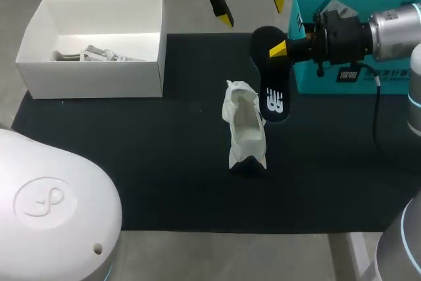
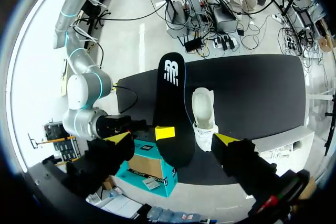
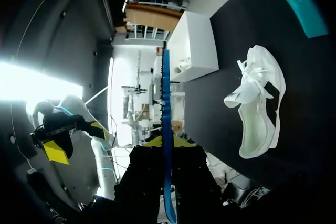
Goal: Take the shoe out of the shoebox, open the shoe tongue, remove and reinsert the insole, then place the shoe into the shoebox
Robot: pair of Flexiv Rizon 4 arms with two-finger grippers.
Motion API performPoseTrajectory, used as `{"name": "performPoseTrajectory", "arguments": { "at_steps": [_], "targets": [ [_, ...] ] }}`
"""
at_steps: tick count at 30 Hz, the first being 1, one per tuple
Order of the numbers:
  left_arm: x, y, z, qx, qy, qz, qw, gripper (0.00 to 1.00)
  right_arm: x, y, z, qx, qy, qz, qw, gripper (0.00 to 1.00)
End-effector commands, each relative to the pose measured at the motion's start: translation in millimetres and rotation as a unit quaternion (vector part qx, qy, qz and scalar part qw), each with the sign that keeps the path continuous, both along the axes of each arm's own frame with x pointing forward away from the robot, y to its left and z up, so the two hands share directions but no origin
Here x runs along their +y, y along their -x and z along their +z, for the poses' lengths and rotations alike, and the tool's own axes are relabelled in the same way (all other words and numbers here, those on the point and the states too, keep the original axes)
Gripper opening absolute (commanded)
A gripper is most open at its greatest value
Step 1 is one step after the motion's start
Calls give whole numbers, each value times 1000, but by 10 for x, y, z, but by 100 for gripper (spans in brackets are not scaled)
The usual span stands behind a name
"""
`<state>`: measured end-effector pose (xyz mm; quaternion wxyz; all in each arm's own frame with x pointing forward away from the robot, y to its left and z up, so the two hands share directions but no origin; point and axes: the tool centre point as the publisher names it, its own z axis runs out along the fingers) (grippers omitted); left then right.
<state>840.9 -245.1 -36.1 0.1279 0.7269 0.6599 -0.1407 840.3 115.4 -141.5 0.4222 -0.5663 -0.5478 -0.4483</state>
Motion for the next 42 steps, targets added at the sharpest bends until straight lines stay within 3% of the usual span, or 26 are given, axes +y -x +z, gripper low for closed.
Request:
{"name": "performPoseTrajectory", "arguments": {
  "at_steps": [1,12,42],
  "targets": [
    [-24,-90,18,-11,-110,8,994,100,29,35,22,-2,2,-6,1000,0],
    [-44,-170,-27,-34,-92,34,995,100,58,53,-4,4,-11,-9,1000,0],
    [-132,-51,-52,-23,-48,29,998,100,43,53,16,3,-10,-4,1000,0]
  ]
}}
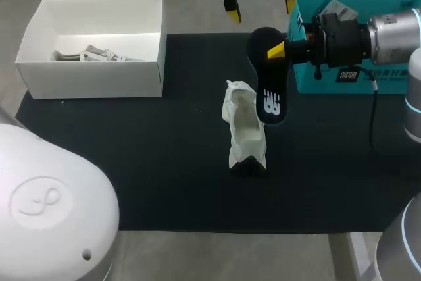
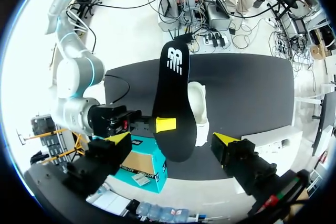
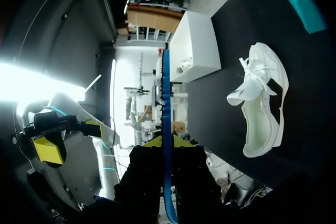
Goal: Take the shoe out of the shoebox, open the shoe tongue, remove and reinsert the insole, then place the shoe into the shoebox
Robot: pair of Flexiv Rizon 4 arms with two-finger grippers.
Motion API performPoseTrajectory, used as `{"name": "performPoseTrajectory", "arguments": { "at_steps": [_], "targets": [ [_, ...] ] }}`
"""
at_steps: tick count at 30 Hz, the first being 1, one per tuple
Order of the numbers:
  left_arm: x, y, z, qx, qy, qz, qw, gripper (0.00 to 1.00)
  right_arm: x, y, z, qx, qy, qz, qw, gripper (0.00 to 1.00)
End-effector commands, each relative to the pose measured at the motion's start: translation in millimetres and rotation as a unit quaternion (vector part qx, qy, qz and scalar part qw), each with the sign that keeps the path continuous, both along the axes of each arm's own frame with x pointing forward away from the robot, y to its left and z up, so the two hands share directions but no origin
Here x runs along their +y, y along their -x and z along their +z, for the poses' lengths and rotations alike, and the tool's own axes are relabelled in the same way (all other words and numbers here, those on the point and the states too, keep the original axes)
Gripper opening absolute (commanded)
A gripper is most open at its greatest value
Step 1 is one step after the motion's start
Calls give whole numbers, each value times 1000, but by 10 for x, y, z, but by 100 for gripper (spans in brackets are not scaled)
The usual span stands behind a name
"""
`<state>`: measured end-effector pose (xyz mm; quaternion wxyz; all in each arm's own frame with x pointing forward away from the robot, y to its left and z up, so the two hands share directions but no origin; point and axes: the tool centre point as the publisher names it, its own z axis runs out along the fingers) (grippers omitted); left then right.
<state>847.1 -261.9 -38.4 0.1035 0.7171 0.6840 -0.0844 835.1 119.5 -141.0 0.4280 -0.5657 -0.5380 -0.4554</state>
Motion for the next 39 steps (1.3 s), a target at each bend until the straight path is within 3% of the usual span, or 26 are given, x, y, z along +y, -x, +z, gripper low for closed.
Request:
{"name": "performPoseTrajectory", "arguments": {
  "at_steps": [1,11,21,26,32,39],
  "targets": [
    [37,10,-29,-3,9,1,1000,100,4,-1,13,0,2,2,1000,0],
    [119,-20,-27,-8,10,4,1000,100,12,-5,43,-6,8,-3,1000,0],
    [-12,172,6,17,68,-1,998,100,46,-5,26,-5,4,-1,1000,0],
    [11,188,22,26,149,2,989,100,44,-1,56,-8,2,1,1000,0],
    [217,98,-46,10,265,0,964,100,10,10,24,-5,-4,-3,1000,0],
    [460,17,-64,-23,347,-9,938,100,-21,14,69,0,-36,-12,999,0]
  ]
}}
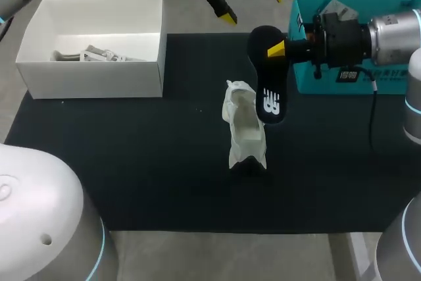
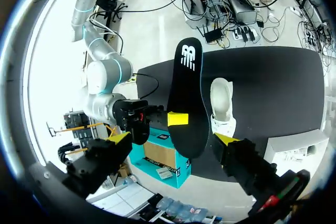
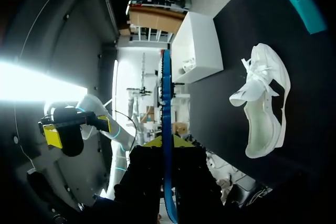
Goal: Take the shoe out of the shoebox, open the shoe tongue, remove and reinsert the insole, then place the shoe into the shoebox
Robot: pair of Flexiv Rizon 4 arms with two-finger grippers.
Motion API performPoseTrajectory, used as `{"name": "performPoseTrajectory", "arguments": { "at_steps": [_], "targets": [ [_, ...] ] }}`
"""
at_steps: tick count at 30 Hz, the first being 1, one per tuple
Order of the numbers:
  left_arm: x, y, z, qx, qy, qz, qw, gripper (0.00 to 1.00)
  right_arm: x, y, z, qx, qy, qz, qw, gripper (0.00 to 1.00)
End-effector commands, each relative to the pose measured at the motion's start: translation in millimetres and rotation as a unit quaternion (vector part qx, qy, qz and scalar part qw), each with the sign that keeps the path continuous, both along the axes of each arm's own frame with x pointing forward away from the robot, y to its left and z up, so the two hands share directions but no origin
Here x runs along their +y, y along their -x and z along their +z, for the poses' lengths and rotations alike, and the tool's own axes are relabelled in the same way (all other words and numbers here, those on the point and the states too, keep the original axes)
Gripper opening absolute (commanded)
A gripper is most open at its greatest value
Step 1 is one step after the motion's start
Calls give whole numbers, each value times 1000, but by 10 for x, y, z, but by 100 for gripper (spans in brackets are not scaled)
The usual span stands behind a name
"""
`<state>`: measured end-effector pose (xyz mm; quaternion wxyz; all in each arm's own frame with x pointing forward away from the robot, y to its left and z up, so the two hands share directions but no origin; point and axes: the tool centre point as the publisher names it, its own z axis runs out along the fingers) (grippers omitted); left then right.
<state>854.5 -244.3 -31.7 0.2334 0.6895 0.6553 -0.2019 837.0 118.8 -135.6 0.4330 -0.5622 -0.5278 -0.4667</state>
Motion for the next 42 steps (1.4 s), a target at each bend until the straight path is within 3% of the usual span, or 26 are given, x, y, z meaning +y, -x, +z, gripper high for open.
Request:
{"name": "performPoseTrajectory", "arguments": {
  "at_steps": [1,9,19,29,30,32,34,36,39,42],
  "targets": [
    [305,92,-138,-18,185,-8,982,100,-16,36,30,2,-27,-4,1000,0],
    [389,142,-210,-20,249,-2,968,100,-114,69,212,7,-82,-17,996,0],
    [354,227,-308,-28,311,2,950,100,-139,60,283,9,-94,-24,995,0],
    [226,149,-371,-67,359,43,930,100,-120,56,442,-10,-104,-27,994,0],
    [191,143,-367,-66,368,43,927,98,-105,57,454,-12,-103,-25,994,0],
    [137,154,-357,-63,375,42,924,82,-80,63,471,-14,-99,-21,995,0],
    [91,171,-339,-62,385,39,920,82,-61,72,483,-14,-98,-18,995,0],
    [59,180,-339,-59,390,35,918,73,-51,83,491,-14,-100,-17,995,0],
    [21,185,-355,-55,390,38,918,79,-43,101,509,-14,-103,-16,994,0],
    [-20,185,-378,-52,395,37,917,74,-44,117,536,-16,-107,-17,994,0]
  ]
}}
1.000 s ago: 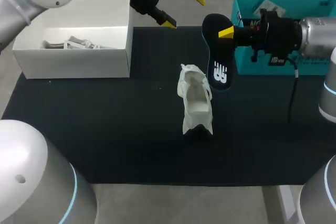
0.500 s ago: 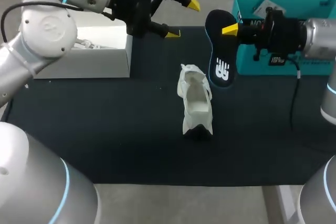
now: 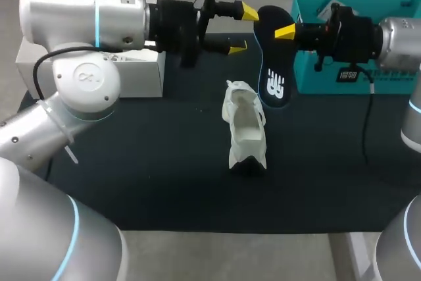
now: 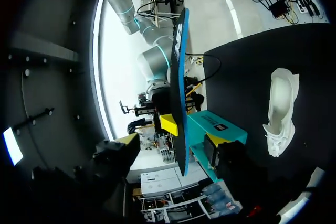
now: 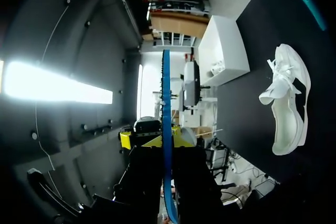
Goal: Take the shoe out of the shoebox, open the shoe tongue, remove and reinsert the insole, then place the shoe into the shoebox
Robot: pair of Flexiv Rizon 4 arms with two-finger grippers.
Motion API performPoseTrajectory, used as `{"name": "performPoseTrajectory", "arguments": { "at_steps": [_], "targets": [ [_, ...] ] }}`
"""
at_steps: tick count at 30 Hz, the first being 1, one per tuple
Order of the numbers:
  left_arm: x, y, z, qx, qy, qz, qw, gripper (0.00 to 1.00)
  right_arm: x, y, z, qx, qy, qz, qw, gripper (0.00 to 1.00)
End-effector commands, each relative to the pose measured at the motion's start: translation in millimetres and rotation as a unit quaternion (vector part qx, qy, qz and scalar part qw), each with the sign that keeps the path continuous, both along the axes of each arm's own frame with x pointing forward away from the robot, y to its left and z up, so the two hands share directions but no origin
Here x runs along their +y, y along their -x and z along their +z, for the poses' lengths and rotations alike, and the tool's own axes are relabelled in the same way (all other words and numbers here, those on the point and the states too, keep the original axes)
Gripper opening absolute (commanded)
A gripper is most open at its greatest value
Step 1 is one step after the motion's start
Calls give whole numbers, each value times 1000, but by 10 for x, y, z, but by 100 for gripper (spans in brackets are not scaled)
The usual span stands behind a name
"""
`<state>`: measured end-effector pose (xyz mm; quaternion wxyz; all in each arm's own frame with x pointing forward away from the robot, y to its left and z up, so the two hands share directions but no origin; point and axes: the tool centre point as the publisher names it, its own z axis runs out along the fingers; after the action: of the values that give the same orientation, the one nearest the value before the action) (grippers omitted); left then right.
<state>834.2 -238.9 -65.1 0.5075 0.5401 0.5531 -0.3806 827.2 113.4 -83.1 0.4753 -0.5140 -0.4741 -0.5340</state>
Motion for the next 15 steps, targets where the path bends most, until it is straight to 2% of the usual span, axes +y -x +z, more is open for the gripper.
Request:
{"name": "performPoseTrajectory", "arguments": {
  "at_steps": [1,3,5,6,8,15],
  "targets": [
    [-91,-13,-55,-5,36,-5,999,73,9,23,20,-2,-3,-3,1000,0],
    [-116,-6,-69,-6,39,-9,999,71,8,33,38,-3,-5,-5,1000,0],
    [-147,-15,-80,-7,53,-2,999,61,20,42,53,-4,-5,-5,1000,0],
    [-163,-17,-77,-8,55,2,998,49,31,47,55,-4,-5,-3,1000,0],
    [-183,-17,-79,-12,61,2,998,43,49,57,47,-2,-5,0,1000,0],
    [-223,-8,-79,-15,62,-12,998,41,95,88,53,-1,-10,7,1000,0]
  ]
}}
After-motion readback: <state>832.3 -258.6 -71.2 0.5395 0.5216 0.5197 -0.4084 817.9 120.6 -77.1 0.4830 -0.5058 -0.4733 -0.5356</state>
